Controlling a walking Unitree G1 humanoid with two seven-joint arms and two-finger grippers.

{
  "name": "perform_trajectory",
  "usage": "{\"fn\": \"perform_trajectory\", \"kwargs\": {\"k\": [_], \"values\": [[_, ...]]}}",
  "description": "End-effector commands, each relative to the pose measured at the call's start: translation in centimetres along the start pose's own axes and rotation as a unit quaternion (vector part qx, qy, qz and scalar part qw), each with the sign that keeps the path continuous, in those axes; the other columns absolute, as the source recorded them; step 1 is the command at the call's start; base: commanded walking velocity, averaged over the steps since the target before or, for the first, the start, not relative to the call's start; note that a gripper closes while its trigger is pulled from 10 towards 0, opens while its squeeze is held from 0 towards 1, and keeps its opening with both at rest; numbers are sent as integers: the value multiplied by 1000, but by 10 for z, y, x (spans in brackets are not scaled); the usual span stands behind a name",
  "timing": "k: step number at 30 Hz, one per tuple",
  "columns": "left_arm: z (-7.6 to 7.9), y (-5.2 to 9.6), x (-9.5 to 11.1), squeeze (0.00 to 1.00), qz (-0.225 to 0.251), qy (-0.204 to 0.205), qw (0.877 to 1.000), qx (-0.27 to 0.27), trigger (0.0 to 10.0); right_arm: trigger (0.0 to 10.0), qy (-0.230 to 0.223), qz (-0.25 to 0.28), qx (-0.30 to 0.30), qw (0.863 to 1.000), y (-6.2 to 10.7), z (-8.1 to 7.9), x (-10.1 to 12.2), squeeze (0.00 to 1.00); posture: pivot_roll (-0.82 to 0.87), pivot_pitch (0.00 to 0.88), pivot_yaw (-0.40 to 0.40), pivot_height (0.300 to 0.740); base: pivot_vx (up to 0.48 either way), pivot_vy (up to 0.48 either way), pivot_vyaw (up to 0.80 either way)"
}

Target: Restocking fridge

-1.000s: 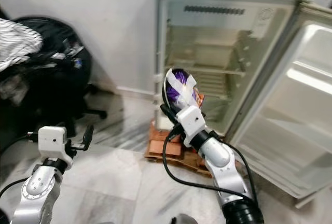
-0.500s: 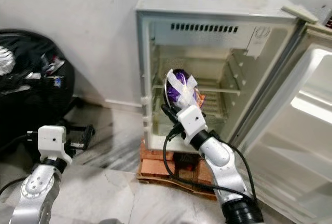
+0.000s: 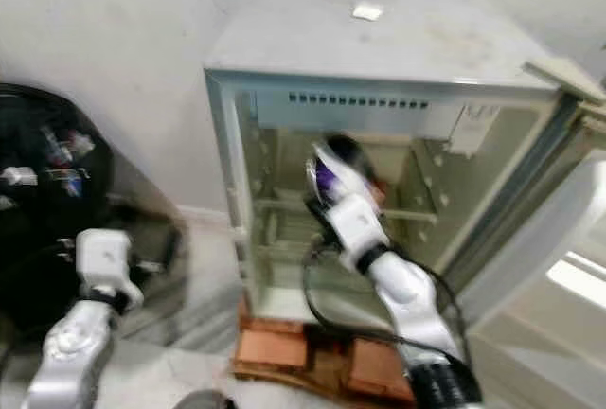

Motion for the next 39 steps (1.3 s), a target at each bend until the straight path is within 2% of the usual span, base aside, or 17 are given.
{"fn": "perform_trajectory", "kwargs": {"k": [1, 4, 18, 23, 27, 33, 37, 39], "values": [[3, -3, 5, 0, 9, 2, 1000, -5, 10000, 10000, 13, -14, -19, 1000, 6, 14, -2, 0, 59, 0, -20, 740, 0, 0, 0], [4, -3, 6, 0, 11, 2, 1000, -8, 10000, 10000, 17, -36, -16, 999, 7, 15, -8, 0, 60, 0, -22, 740, 0, 0, 0], [3, -1, 6, 0, 13, 14, 1000, 0, 10000, 10000, 21, -53, -15, 998, 7, 16, -14, 0, 62, 0, -26, 740, 0, -141, 0], [-1, 5, 2, 0, 0, 3, 1000, 12, 10000, 10000, 38, -72, -21, 996, 5, 24, -18, 0, 71, 0, -35, 740, 0, 0, 0], [-3, 15, -3, 0, -11, -5, 1000, 20, 10000, 10000, 50, -79, -38, 995, -1, 36, -16, 0, 85, 0, -48, 740, 0, 0, 0], [-3, 30, -3, 0, -16, -23, 999, 20, 10000, 10000, 65, -94, -61, 992, -19, 49, -14, 0, 117, 62, -66, 740, 0, 0, 0], [-5, 39, -4, 0, -23, -27, 999, 25, 10000, 10000, 64, -99, -70, 991, -26, 54, -13, 0, 129, 88, -73, 740, 0, 0, 0], [-6, 49, -4, 0, -24, -54, 998, 20, 10000, 10000, 61, -120, -76, 988, -33, 59, -17, 0, 141, 118, -81, 740, 0, 0, 0]]}}
Point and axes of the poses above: a point about 5 cm out from each wrist's last joint towards the gripper, its own y axis pointing back from the gripper into the wrist, its own x axis along the axis of the wrist's last joint, z = x × y, the point moved 3 cm from there along -y, pointing out of the wrist towards the gripper, and after that the axes turned 14 degrees about -y, right-handed, at the moved point
